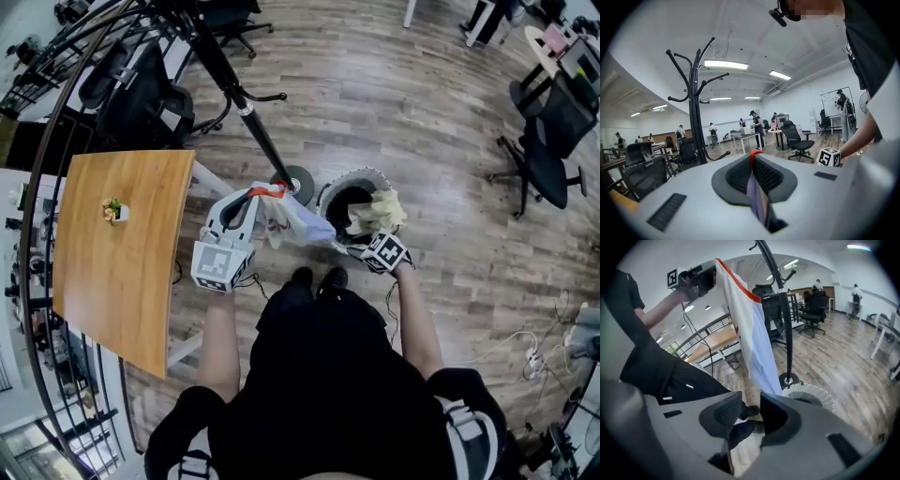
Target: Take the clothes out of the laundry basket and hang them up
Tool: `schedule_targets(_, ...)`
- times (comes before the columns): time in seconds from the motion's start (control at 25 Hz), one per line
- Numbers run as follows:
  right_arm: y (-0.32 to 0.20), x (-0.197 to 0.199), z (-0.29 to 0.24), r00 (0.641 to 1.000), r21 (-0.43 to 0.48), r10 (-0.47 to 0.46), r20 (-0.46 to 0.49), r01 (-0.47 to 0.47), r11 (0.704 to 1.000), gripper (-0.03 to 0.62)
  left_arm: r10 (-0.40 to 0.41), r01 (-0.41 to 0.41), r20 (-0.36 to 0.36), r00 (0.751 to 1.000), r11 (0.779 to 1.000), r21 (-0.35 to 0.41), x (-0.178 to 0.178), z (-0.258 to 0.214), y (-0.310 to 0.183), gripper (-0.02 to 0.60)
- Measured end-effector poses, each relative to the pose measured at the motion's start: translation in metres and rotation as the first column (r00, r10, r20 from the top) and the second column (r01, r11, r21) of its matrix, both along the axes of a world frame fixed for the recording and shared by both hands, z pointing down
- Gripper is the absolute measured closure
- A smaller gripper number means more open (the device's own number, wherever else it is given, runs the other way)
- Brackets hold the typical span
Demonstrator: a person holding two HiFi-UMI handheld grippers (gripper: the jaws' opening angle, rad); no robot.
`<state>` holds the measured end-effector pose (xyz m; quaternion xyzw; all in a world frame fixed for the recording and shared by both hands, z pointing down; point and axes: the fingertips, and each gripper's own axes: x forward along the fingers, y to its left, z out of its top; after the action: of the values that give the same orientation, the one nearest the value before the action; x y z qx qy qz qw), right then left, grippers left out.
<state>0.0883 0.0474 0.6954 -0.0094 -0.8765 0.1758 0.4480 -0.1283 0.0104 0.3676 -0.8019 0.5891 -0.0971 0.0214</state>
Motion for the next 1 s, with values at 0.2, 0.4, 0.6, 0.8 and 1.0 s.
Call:
schedule_targets(0.2,-0.016,-0.048,-0.065,0.976,0.182,-0.072,0.204,0.035,0.983,0.461,-0.001,0.001,0.009,1.0,1.0,0.001,0.006,0.0,0.009,0.554)
schedule_targets(0.4,-0.036,-0.117,-0.153,0.913,0.405,-0.201,0.354,0.044,0.913,0.453,0.004,-0.004,0.015,1.0,1.0,0.007,0.009,-0.006,0.021,0.554)
schedule_targets(0.6,-0.035,-0.161,-0.192,0.86,0.462,-0.316,0.401,0.108,0.88,0.442,0.018,-0.017,-0.024,1.0,1.0,0.024,0.012,-0.013,0.031,0.554)
schedule_targets(0.8,-0.033,-0.181,-0.184,0.847,0.54,-0.447,0.287,0.242,0.806,0.424,0.023,-0.021,-0.044,0.999,0.999,0.032,0.01,-0.017,0.042,0.554)
schedule_targets(1.0,-0.024,-0.203,-0.173,0.817,0.601,-0.535,0.215,0.321,0.732,0.418,0.043,-0.04,-0.062,0.997,0.998,0.04,0.006,-0.023,0.049,0.554)
